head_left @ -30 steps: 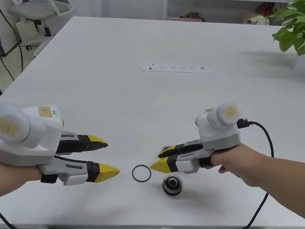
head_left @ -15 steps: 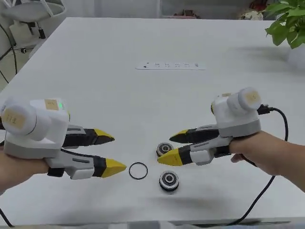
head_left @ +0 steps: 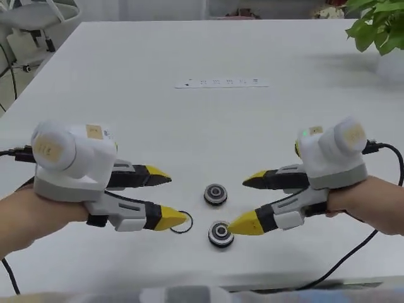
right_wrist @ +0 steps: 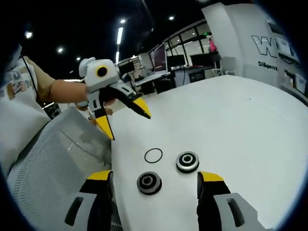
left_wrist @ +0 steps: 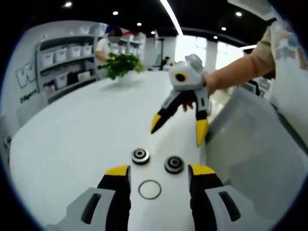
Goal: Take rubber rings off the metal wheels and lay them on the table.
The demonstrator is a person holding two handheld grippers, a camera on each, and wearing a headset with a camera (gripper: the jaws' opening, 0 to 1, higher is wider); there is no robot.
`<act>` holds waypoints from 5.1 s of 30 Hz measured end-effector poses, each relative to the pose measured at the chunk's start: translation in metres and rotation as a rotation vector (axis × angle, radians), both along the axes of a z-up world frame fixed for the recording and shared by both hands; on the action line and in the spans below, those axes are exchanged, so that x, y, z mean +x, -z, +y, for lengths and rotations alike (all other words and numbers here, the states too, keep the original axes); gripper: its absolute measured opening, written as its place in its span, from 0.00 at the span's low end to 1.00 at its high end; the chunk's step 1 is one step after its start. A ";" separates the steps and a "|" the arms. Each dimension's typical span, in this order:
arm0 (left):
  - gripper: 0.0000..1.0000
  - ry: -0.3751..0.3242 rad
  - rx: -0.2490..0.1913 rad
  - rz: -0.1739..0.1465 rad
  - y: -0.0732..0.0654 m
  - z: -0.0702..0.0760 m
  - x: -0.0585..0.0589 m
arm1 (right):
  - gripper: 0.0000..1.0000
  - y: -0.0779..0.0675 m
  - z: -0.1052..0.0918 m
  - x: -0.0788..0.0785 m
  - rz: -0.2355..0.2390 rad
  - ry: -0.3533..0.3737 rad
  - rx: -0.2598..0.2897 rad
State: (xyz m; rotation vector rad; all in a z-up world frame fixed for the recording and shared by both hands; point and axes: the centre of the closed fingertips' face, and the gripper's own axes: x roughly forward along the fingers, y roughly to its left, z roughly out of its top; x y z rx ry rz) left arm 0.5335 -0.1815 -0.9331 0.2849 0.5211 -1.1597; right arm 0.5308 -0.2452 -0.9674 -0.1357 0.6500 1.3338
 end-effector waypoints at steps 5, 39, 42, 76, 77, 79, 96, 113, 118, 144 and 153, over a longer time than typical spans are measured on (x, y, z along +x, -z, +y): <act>0.48 0.027 0.008 0.006 0.004 -0.011 -0.001 | 0.64 0.011 -0.003 -0.002 -0.018 -0.024 -0.023; 0.35 0.153 0.078 0.077 0.051 -0.050 -0.013 | 0.27 0.047 -0.001 -0.012 -0.062 -0.116 -0.081; 0.33 0.158 0.085 0.080 0.055 -0.052 -0.014 | 0.25 0.049 0.000 -0.012 -0.065 -0.122 -0.087; 0.13 0.128 0.141 -0.017 0.071 -0.059 -0.012 | 0.15 0.054 0.001 -0.016 -0.079 -0.124 -0.096; 0.13 0.127 0.139 -0.018 0.071 -0.059 -0.013 | 0.14 0.054 0.000 -0.016 -0.069 -0.118 -0.095; 0.13 0.125 0.134 -0.021 0.071 -0.059 -0.013 | 0.09 0.055 -0.002 -0.016 -0.060 -0.108 -0.096; 0.13 0.119 0.128 -0.037 0.075 -0.055 -0.007 | 0.00 0.056 -0.007 -0.011 0.080 0.010 -0.046; 0.12 0.112 0.148 -0.047 0.071 -0.059 -0.011 | 0.00 0.041 -0.008 -0.003 0.212 0.128 0.083; 0.12 0.104 0.152 -0.047 0.071 -0.061 -0.010 | 0.00 0.039 -0.006 -0.005 0.231 0.138 0.095; 0.12 0.111 0.162 -0.047 0.066 -0.065 -0.015 | 0.00 0.032 0.008 -0.018 0.246 0.063 0.118; 0.12 0.107 0.143 -0.042 0.064 -0.066 -0.017 | 0.00 0.035 0.005 -0.018 0.247 0.064 0.117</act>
